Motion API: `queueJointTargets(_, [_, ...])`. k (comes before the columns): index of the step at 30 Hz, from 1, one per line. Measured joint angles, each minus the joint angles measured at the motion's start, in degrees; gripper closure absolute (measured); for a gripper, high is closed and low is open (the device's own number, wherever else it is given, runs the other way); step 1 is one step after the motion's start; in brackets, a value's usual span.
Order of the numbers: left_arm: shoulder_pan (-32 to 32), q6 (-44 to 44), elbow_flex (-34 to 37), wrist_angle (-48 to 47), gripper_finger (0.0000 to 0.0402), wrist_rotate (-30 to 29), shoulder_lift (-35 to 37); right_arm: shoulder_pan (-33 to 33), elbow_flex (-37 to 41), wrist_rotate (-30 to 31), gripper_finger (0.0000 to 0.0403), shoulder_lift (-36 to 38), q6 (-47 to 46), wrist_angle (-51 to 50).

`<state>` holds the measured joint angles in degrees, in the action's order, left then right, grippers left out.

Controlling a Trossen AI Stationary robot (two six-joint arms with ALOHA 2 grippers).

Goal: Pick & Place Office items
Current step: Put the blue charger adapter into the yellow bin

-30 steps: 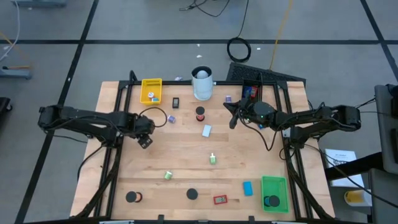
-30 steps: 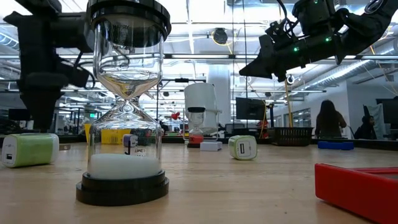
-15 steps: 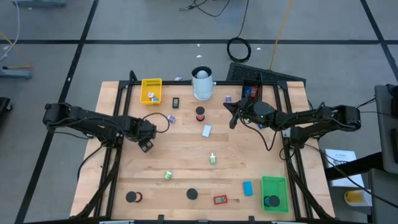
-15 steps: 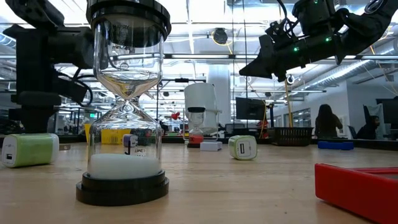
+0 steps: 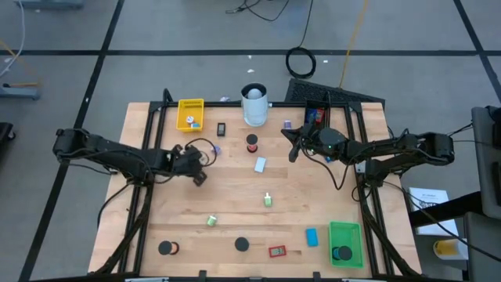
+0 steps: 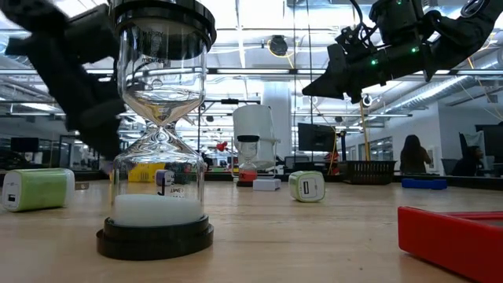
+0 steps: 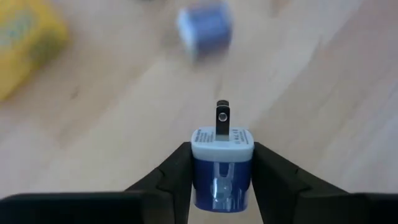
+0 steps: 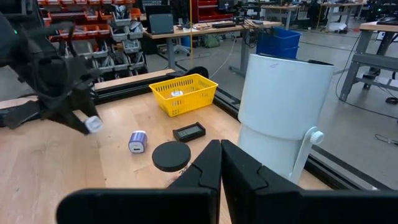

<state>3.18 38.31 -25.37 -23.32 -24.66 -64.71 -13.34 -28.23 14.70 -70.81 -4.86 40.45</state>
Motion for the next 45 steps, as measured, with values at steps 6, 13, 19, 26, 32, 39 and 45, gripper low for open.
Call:
queueJointTargets(6, [1.05, -3.07, 12.34, 30.01, 0.0269, -2.70, -2.08, 0.00, 0.00, 0.00, 0.0399, 0.00, 0.00, -0.11])
queueJointTargets(13, [2.40, -8.02, 22.01, 49.08, 0.0269, -3.90, -2.03, 0.00, 0.00, 0.00, 0.0399, 0.00, 0.00, 0.01])
queueJointTargets(19, [2.47, -9.33, 22.80, 48.62, 0.0219, -1.38, -1.97, 0.00, 0.00, 0.00, 0.0399, 0.00, 0.00, 0.02])
queueJointTargets(26, [2.48, -11.09, 22.66, 45.13, 0.0125, 1.00, -1.66, 0.00, 0.00, 0.00, 0.0399, 0.00, 0.00, 0.02])
queueJointTargets(32, [2.49, -12.61, 16.80, 32.59, 0.0102, 1.72, -1.22, 0.00, 0.00, 0.00, 0.0399, 0.01, 0.00, 0.02])
queueJointTargets(39, [2.15, -12.45, 5.32, 9.93, 0.0126, 3.91, -1.22, 0.00, 0.00, 0.00, 0.0399, 0.00, 0.00, 0.02])
queueJointTargets(45, [0.69, -8.82, -4.35, -7.96, 0.0120, 5.69, -1.22, 0.00, 0.00, 0.00, 0.0399, 0.00, 0.00, 0.02])
